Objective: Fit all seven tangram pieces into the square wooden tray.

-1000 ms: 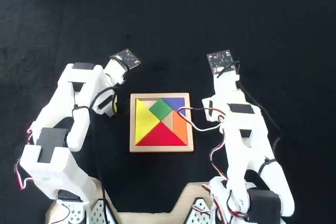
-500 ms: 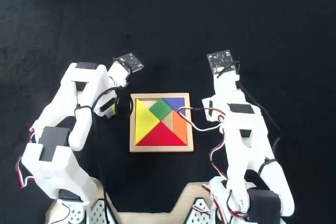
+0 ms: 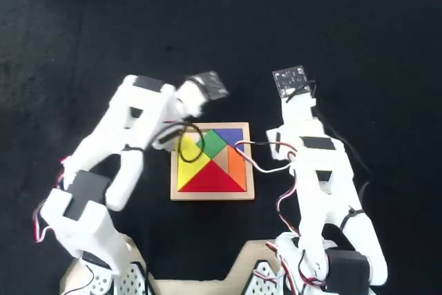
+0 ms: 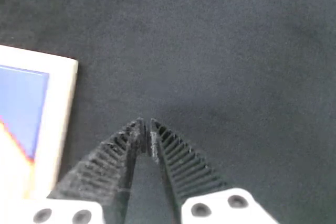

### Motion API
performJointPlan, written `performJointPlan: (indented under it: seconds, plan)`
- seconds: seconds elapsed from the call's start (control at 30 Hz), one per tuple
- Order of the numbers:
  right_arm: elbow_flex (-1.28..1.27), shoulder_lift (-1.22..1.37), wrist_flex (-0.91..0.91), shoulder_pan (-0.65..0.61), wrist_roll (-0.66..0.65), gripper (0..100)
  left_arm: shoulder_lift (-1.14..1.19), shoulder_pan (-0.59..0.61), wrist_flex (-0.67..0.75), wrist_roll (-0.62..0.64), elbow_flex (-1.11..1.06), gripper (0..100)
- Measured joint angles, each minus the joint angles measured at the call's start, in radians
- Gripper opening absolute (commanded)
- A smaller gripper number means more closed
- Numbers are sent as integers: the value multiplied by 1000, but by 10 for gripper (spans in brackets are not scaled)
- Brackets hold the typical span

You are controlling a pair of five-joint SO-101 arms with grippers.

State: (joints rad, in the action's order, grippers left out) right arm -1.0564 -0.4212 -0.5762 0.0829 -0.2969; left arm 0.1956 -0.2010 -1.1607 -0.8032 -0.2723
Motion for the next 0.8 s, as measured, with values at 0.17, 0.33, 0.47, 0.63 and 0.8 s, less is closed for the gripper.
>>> performJointPlan:
  seconds: [0.17, 0.33, 0.47, 0.63, 0.8]
  plan:
    - [0, 0, 0, 101, 32, 11, 0, -92, 2, -132, 52, 29]
    - [0, 0, 0, 115, 57, 11, 0, -140, 5, -315, 63, 29]
    - [0, 0, 5, 115, 61, 11, 0, -141, 72, -334, 64, 29]
    - [0, 0, 6, 115, 63, 11, 0, -164, 107, -338, 64, 29]
    - [0, 0, 6, 115, 63, 11, 0, -195, 117, -338, 38, 29]
